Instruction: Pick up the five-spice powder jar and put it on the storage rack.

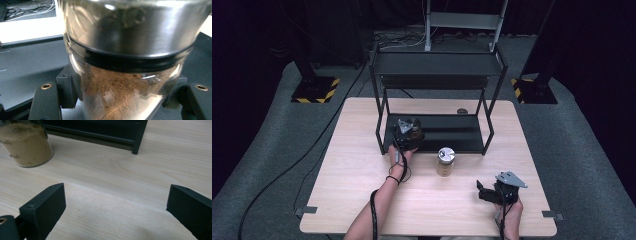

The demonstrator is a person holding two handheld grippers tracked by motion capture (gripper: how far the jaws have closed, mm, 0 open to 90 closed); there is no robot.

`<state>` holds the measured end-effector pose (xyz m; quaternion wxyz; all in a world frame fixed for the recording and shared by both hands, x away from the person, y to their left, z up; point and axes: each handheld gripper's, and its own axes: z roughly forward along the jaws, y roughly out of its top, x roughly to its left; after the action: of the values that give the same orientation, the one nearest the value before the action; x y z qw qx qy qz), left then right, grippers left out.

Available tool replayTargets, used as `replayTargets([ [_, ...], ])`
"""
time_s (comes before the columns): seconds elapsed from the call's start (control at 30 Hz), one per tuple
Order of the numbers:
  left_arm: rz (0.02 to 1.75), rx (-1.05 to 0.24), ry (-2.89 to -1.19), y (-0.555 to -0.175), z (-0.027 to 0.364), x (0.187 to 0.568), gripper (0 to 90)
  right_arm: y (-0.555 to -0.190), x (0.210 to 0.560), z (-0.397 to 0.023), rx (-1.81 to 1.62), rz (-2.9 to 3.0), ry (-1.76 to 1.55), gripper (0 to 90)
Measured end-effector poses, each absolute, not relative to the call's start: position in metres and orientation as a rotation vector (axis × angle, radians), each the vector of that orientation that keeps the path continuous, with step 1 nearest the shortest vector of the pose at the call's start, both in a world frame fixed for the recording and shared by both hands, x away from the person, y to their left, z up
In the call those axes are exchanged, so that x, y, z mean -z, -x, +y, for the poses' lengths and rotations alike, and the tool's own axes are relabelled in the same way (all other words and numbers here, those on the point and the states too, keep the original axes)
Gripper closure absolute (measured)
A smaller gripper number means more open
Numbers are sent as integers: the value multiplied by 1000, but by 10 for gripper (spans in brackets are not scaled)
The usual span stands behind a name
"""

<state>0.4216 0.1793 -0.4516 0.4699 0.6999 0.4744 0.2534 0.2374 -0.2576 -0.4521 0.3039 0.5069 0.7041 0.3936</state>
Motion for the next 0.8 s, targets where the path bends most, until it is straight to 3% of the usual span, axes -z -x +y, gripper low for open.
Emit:
replayTargets([
  [0.8,1137,-725,-1670,-415,162,470,315,-237,452,-257,-1038,1866,-1341,11],
])
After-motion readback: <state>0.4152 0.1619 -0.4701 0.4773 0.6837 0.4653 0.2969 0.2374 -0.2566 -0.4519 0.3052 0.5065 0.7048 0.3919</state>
